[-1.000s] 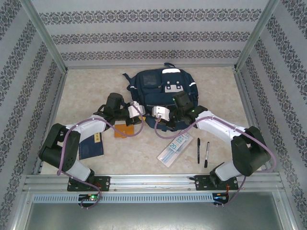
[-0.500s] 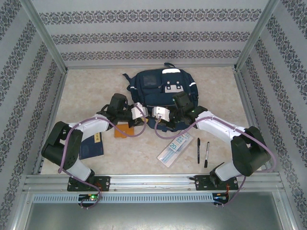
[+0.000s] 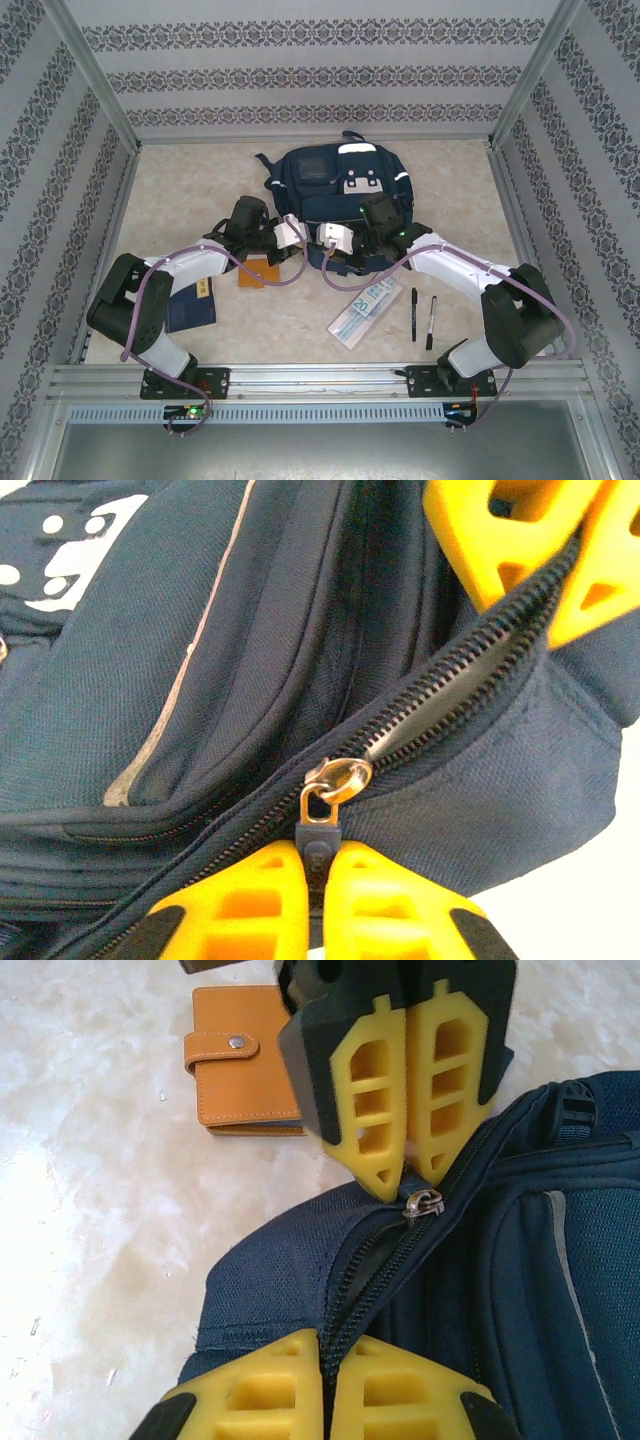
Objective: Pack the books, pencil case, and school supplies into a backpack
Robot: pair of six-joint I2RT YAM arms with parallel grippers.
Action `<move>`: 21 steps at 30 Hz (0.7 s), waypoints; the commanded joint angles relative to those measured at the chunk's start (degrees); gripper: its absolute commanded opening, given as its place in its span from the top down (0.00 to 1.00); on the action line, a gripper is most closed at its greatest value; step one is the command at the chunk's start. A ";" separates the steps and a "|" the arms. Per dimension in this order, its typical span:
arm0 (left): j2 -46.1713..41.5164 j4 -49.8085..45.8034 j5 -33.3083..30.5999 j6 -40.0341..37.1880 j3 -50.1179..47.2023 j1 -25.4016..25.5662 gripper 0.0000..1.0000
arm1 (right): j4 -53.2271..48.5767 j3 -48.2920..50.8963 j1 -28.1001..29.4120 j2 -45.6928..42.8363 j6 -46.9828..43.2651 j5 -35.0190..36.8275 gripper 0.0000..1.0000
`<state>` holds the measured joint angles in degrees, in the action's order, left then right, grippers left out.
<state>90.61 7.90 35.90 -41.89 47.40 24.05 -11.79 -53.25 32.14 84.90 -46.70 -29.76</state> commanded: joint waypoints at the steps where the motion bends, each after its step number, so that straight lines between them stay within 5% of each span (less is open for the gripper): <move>1: -1.39 -2.01 -0.23 -4.26 0.43 0.56 1.00 | 2.88 0.32 0.62 -3.12 -0.17 -2.39 1.00; 10: -2.05 -9.36 -6.41 -7.28 3.68 -3.36 1.00 | 2.41 1.66 -0.30 -4.01 -2.16 0.08 1.00; 21: 8.95 -7.15 -18.48 -3.11 10.58 -12.52 1.00 | 2.21 2.85 -0.68 -4.75 -3.46 1.44 1.00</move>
<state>96.66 1.56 24.47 -46.72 54.28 13.17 -10.07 -50.81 31.99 82.21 -49.08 -27.68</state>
